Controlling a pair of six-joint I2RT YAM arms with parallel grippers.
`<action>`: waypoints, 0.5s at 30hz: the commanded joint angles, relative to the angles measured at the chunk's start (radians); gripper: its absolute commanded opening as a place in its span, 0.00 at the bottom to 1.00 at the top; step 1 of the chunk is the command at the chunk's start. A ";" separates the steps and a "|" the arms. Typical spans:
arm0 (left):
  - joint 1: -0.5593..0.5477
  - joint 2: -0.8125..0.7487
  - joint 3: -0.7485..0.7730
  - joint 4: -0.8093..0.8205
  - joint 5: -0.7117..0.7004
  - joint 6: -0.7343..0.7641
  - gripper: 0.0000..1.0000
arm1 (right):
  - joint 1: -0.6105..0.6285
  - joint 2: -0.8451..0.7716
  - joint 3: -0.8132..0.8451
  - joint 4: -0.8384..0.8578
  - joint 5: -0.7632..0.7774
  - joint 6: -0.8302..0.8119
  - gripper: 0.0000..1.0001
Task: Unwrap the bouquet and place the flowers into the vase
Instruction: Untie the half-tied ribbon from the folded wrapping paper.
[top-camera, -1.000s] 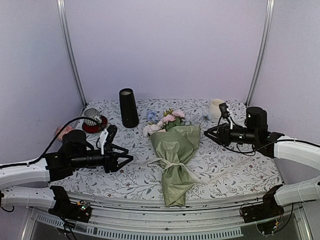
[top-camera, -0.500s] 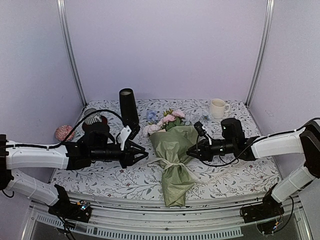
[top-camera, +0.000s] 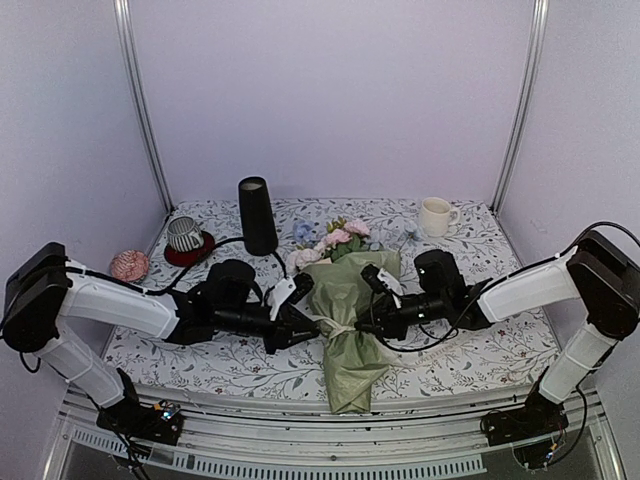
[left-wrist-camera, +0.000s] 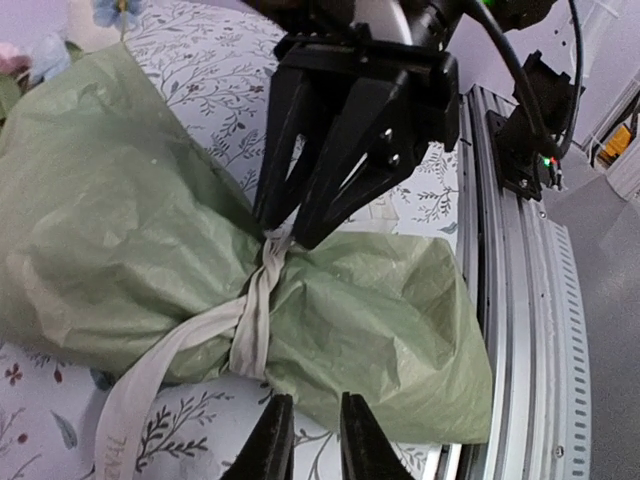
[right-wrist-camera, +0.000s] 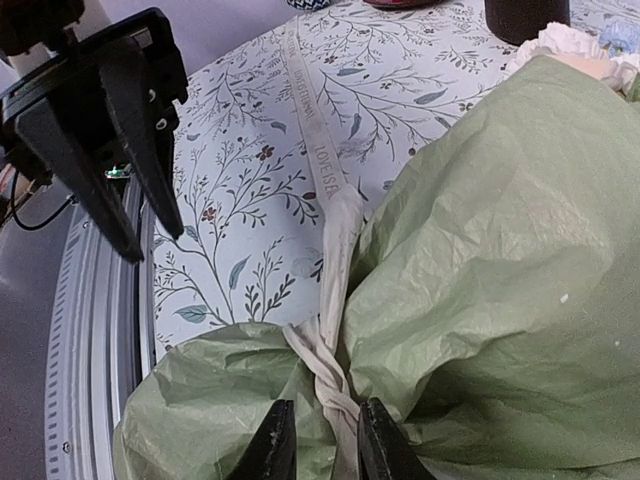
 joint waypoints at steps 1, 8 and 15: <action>-0.052 0.058 0.056 0.045 -0.004 0.041 0.19 | 0.029 0.033 0.053 -0.016 0.058 -0.047 0.23; -0.058 0.133 0.088 0.078 -0.029 0.041 0.19 | 0.056 0.084 0.104 -0.061 0.120 -0.073 0.22; -0.060 0.145 0.102 0.022 -0.067 0.077 0.17 | 0.086 0.118 0.140 -0.111 0.148 -0.101 0.20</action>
